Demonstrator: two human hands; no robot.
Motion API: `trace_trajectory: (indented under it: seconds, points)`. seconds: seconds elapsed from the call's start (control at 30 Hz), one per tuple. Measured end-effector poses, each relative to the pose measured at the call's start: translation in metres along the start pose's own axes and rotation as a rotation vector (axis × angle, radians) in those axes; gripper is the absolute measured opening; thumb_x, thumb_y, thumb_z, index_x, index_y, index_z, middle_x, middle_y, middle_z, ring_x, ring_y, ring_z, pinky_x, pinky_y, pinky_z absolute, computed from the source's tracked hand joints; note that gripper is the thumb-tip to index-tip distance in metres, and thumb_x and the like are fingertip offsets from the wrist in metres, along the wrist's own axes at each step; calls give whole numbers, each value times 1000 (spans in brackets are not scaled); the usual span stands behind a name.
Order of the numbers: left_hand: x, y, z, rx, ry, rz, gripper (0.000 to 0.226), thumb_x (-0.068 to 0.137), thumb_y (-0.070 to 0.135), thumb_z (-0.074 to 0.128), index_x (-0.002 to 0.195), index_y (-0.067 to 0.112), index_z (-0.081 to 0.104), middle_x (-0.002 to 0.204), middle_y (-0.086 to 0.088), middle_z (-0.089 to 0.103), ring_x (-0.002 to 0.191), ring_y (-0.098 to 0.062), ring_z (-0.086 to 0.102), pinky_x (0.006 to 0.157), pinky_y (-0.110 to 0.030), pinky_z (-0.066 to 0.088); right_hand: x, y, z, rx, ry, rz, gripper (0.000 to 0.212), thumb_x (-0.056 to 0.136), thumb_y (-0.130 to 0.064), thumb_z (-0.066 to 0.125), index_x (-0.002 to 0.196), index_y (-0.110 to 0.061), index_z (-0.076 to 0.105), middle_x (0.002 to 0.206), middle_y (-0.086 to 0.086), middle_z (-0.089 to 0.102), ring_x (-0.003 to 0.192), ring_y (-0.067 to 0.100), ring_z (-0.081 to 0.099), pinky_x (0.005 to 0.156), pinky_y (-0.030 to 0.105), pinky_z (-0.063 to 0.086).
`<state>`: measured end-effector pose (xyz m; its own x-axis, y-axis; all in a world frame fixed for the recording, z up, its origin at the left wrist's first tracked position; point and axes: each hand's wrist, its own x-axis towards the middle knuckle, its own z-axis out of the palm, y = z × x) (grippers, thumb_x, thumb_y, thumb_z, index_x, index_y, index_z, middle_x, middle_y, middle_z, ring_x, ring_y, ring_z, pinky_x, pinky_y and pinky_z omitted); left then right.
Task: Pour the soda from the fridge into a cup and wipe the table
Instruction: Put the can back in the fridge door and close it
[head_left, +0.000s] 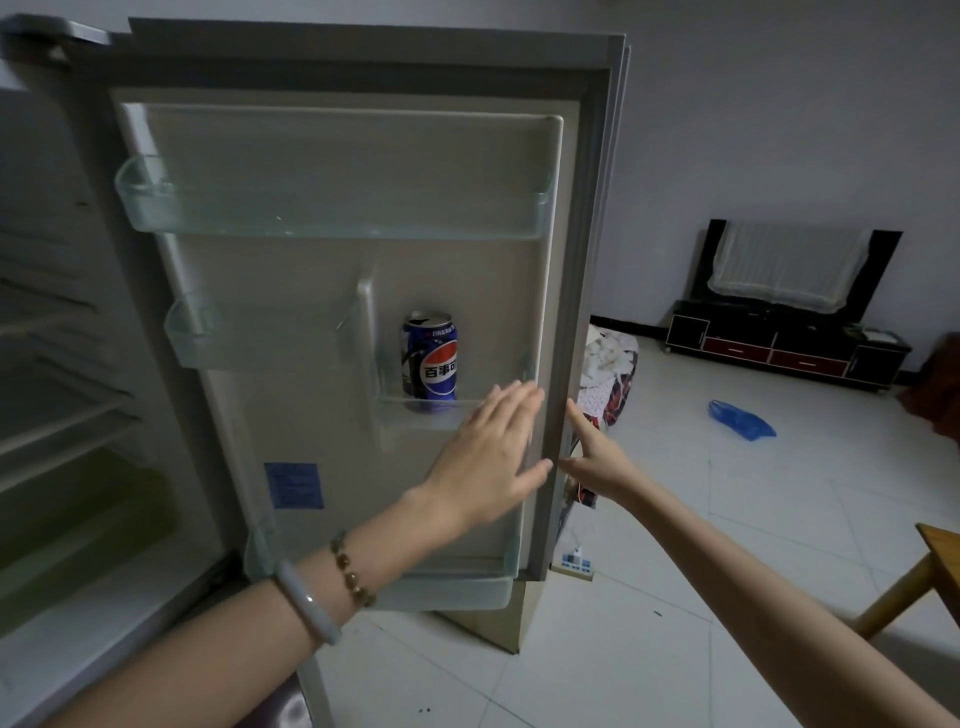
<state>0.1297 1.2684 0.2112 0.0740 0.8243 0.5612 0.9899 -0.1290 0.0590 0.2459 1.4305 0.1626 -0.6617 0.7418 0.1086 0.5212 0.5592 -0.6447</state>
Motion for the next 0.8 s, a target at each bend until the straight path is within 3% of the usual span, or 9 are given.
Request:
trace_trajectory:
  seconds: [0.17,0.43,0.53,0.67,0.8]
  points:
    - [12,-1,28,161,-37,-136,76,97,47,35,149,7,-3,159,-10,2,146,-20,-1,114,-30,-14,2,4,1,-9,-13,-3,91,84,-2,59,150,-17,-2,158,5,-1,144,18,6,114,28,13]
    - [17,3,34,300,-4,-188,75,93,46,46,146,0,19,146,-14,35,136,-27,29,117,-37,1,2,14,3,-29,-45,-40,91,85,-3,58,149,-21,-3,157,3,-5,144,20,10,110,26,20]
    - [10,4,34,357,8,-186,75,94,47,45,146,-1,19,147,-16,35,137,-29,29,116,-37,-1,-6,21,-5,-175,-44,-97,90,86,-6,56,149,-29,-4,157,1,-10,143,23,17,105,26,32]
    - [-8,4,29,383,-20,-164,74,96,46,41,148,1,14,151,-15,28,141,-28,23,116,-37,-2,-30,31,-15,-662,74,-289,87,82,0,45,149,-23,-6,156,9,-12,144,23,-7,117,38,17]
    - [-33,4,14,462,-17,-105,73,82,41,64,136,-3,42,130,-18,55,122,-30,51,112,-41,22,-56,34,-17,-824,132,-397,87,78,2,42,149,-16,-5,155,14,-8,143,26,-8,118,43,13]
